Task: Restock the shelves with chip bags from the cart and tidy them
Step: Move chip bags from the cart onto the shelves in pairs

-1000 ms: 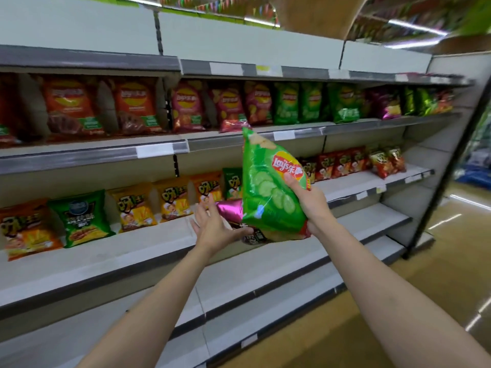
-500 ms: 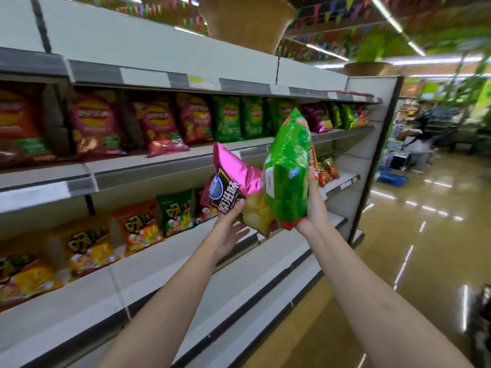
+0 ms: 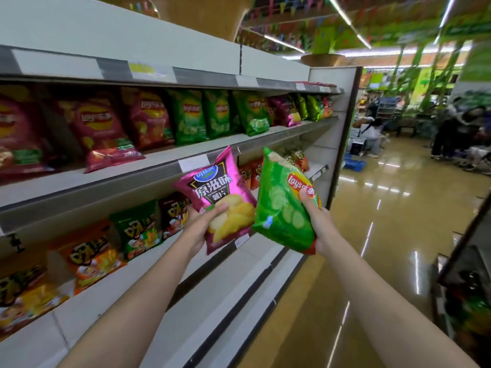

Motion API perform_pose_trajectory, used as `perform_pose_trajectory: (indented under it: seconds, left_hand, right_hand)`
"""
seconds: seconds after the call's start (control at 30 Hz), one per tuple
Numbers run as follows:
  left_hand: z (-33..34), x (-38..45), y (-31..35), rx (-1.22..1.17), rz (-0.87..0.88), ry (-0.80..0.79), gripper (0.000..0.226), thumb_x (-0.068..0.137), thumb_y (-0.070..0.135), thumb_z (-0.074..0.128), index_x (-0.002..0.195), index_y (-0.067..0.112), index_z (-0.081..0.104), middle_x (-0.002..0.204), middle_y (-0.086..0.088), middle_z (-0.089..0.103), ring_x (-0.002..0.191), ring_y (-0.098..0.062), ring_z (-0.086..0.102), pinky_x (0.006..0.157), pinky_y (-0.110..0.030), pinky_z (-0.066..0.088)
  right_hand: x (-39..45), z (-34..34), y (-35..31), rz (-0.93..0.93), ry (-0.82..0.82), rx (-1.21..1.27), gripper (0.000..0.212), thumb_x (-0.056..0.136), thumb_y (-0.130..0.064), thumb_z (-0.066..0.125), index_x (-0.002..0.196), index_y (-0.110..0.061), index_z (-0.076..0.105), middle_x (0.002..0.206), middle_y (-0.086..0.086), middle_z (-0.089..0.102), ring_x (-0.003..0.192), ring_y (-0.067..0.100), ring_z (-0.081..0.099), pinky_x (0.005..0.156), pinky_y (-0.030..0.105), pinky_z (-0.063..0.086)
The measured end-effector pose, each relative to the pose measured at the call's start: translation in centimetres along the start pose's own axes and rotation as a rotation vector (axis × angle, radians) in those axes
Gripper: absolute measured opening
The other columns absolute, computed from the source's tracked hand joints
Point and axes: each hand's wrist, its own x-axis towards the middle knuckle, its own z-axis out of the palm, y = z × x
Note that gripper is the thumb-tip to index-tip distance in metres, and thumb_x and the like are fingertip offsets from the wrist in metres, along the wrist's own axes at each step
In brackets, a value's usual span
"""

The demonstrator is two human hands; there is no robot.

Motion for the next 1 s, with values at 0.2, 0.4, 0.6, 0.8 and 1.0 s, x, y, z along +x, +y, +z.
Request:
perform_pose_trajectory:
  seconds: [0.2,0.4,0.6,0.8,1.0]
  left_hand:
    - [-1.5,2.2,0.1,0.122,-0.163,-0.14,0.12,0.027,0.033,0.095,0.135,0.015,0.047,0.114,-0.012,0.069,0.095,-0.028,0.07,0.073,-0.037,0.06]
    - [0.9,3.5,-1.1,0.216,-0.154,-0.209,0.12,0.017,0.035,0.099,0.126,0.021,0.052,0.111,-0.009,0.072,0.099,-0.031,0.069,0.083,-0.046,0.056]
    - [6.1,6.0,-2.0,0.252,-0.11,-0.208,0.12,0.014,0.03,0.099,0.122,0.024,0.049,0.106,-0.007,0.073,0.092,-0.027,0.071,0.068,-0.037,0.059]
    - [11.0,8.6,-3.5,0.299,-0.134,-0.128,0.123,0.022,0.032,0.099,0.132,0.021,0.045,0.114,-0.011,0.069,0.099,-0.032,0.069,0.082,-0.048,0.057]
    - [15.7,10.4,-5.5,0.288,-0.097,-0.025,0.124,0.029,0.031,0.1,0.137,0.021,0.04,0.119,-0.011,0.067,0.103,-0.033,0.068,0.089,-0.055,0.053]
  right_hand:
    - [2.5,-3.0,0.2,-0.046,0.011,-0.102,0.048,0.067,-0.04,0.08,0.104,-0.017,0.061,0.099,0.011,0.073,0.086,0.029,0.071,0.082,0.045,0.057]
    - [6.4,-5.1,-1.1,-0.177,-0.01,-0.137,0.059,0.074,-0.027,0.081,0.121,-0.027,0.045,0.109,0.004,0.067,0.094,0.025,0.068,0.076,0.041,0.057]
    - [11.0,-5.9,-2.9,-0.235,-0.171,-0.22,0.094,0.053,-0.046,0.087,0.134,-0.028,0.042,0.118,0.002,0.063,0.102,0.023,0.066,0.087,0.047,0.055]
    - [16.9,-9.1,-5.9,-0.176,-0.368,-0.259,0.09,0.055,-0.037,0.084,0.133,-0.027,0.041,0.117,0.003,0.066,0.105,0.023,0.065,0.094,0.049,0.051]
    - [22.0,-12.2,-7.1,-0.133,-0.44,-0.292,0.097,0.049,-0.042,0.088,0.133,-0.023,0.044,0.115,0.003,0.067,0.104,0.024,0.066,0.095,0.05,0.05]
